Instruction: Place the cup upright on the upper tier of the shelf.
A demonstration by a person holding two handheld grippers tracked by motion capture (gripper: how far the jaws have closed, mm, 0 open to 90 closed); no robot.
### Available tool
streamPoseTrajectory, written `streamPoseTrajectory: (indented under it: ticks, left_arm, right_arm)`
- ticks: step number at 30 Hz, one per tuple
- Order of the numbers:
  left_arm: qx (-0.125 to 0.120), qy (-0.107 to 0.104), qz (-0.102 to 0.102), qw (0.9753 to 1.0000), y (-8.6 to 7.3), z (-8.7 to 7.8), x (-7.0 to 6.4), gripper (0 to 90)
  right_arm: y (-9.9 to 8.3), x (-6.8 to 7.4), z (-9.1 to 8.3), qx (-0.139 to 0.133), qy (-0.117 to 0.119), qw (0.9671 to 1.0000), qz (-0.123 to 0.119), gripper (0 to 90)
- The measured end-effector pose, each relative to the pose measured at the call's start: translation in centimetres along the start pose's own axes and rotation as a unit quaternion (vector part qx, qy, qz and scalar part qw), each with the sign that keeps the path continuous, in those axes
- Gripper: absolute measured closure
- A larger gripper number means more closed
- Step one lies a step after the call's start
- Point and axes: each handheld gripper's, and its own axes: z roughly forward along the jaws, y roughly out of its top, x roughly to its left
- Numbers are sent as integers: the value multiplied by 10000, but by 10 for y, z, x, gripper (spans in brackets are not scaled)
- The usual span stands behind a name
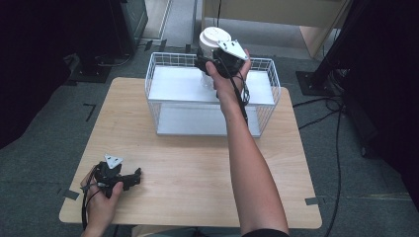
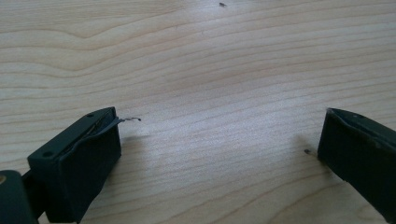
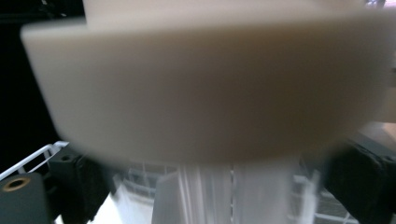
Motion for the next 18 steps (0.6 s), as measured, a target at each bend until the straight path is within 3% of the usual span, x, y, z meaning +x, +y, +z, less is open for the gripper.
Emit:
streamPoseTrajectory:
  ticks: [2, 11, 18]
  left_arm:
    - [-7, 4, 6, 10000, 0, 0, 0, 0]
    - [-16, 53, -39, 10000, 2, 3, -1, 0]
    - [-1, 77, -70, 9999, 3, 3, -2, 0]
  right_arm:
    - [-7, -2, -4, 80, 206, 9998, -15, 27]
    - [-36, -6, -25, 297, 551, 9976, -300, 1]
    - [-59, -9, -46, 414, 861, 9948, -358, 0]
